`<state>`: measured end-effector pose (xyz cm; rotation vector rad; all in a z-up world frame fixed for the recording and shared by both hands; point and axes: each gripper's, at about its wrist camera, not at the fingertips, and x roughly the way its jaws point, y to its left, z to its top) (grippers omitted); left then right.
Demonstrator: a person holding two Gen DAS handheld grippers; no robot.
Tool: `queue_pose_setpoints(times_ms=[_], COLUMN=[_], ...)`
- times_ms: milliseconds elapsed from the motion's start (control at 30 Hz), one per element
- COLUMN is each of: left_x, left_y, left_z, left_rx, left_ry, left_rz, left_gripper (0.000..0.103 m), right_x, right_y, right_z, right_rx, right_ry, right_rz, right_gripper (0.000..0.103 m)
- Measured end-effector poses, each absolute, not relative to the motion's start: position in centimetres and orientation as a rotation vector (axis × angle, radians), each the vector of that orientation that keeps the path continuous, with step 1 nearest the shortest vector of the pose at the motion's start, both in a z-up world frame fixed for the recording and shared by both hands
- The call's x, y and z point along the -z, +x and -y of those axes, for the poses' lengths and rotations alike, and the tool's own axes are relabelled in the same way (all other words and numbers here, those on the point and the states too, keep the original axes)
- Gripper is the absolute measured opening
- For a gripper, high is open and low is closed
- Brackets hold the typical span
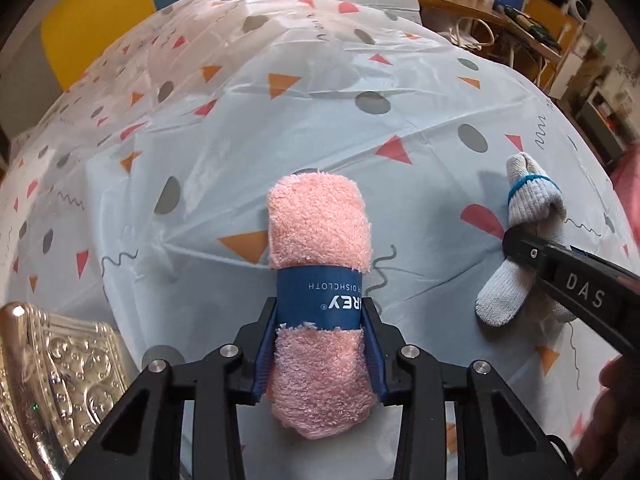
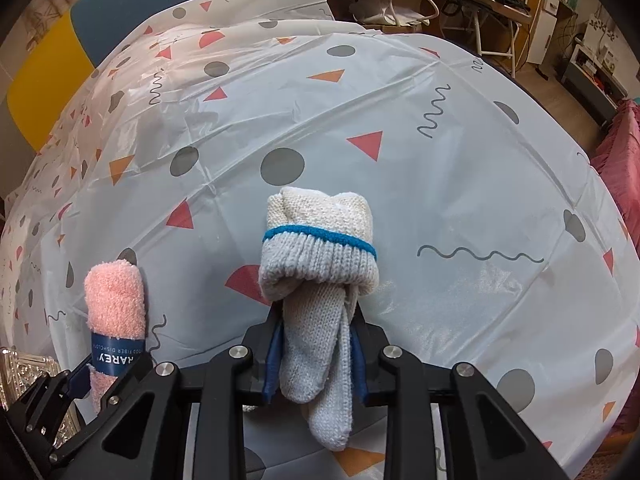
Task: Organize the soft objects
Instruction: 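Lift the pink roll and carry it over the tray with the left gripper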
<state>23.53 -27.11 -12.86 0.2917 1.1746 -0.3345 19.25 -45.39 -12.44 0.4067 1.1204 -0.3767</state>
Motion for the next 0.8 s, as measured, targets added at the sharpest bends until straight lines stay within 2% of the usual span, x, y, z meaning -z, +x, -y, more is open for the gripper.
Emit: queue_pose_setpoints(times_ms=[167, 433, 800], left_x=[11.4, 6.0, -1.1], left_y=[23.5, 25.8, 26.7], left_z=[26.6, 25.0, 17.0], left_rx=[0.332, 0.317, 0.225], left_ry=[0.256, 0.172, 0.032], left_rz=[-1.168, -1.102, -0.996], left_gripper=[0.033, 0.033, 0.033], right_x=[12.7, 12.8, 13.0], right_y=[19.4, 19.8, 19.8], right_z=[44.5, 43.6, 43.9], right_rx=[0.382, 0.379, 0.370], right_ry=[0.348, 0.275, 0.320], right_rz=[-1.116, -1.118, -1.095], right_gripper=[0.036, 0.035, 0.037])
